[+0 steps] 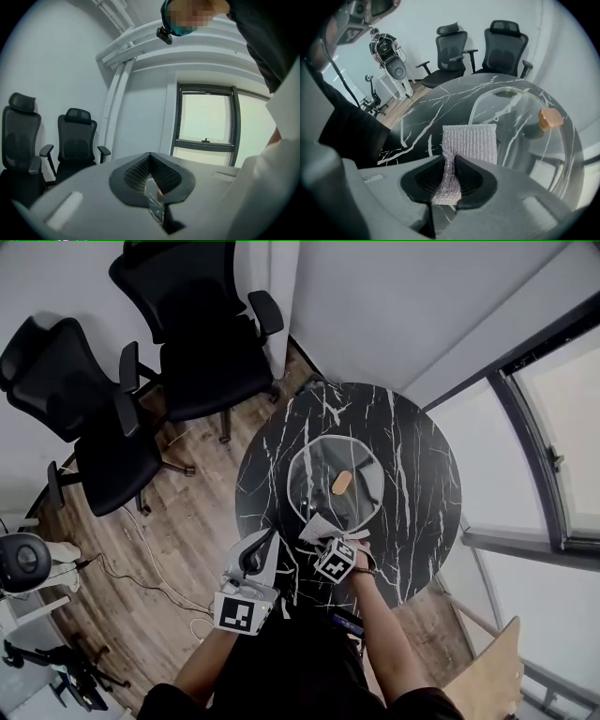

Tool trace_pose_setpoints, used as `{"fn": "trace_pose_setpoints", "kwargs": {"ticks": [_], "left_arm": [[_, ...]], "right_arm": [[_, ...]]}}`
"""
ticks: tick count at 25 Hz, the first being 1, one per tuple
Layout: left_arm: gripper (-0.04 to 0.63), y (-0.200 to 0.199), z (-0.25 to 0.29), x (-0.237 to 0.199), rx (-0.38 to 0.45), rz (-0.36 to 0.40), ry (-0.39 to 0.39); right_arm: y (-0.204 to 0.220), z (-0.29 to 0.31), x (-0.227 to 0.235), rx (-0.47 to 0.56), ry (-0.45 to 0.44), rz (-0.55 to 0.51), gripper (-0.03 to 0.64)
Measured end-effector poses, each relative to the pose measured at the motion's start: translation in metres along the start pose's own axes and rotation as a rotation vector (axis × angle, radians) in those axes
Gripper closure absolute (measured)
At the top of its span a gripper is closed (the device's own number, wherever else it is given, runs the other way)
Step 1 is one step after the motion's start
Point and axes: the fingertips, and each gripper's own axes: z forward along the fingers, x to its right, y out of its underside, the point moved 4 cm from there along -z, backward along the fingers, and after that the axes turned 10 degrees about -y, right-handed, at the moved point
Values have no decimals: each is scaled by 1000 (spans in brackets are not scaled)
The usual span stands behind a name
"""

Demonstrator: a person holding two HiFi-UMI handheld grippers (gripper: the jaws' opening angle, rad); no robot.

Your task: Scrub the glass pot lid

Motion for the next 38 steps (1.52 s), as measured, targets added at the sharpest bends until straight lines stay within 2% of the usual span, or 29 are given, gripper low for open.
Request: {"fn": "trace_pose_setpoints", "kwargs": {"ticks": [3,5,7,9,11,12,15,17,19,24,26,29,34,38], "left_arm": [[592,1,-1,12,-7,-7,18],[592,1,0,20,-12,-11,37],[592,2,3,25,-23,-20,57],[592,3,6,29,-36,-29,74],[592,2,11,32,-40,-31,92],[592,1,14,32,-39,-29,100],[592,-4,26,30,-30,-16,117],[592,-5,34,28,-33,-13,124],[592,-5,40,25,-37,-15,126],[592,-4,52,16,-48,-17,126],[592,-4,56,12,-55,-13,125],[592,-6,61,6,-51,-6,118],[592,-7,67,0,-49,-3,114],[592,-7,68,-1,-54,-3,113]], "right_arm": [[19,-5,-14,-9,-55,11,545],[27,-18,-27,34,-96,34,545],[28,-39,-35,152,-129,89,545],[26,-64,-35,321,-125,141,545],[21,-94,-27,497,-50,172,545],[18,-108,-19,567,23,172,545],[10,-141,15,651,302,123,545],[4,-155,39,637,454,79,545],[-5,-162,59,596,550,45,545],[-31,-161,111,463,663,-47,546],[-40,-157,123,436,668,-84,546],[-52,-146,131,412,629,-111,546],[-48,-115,132,333,546,-101,546],[-44,-103,125,302,523,-110,546]]}}
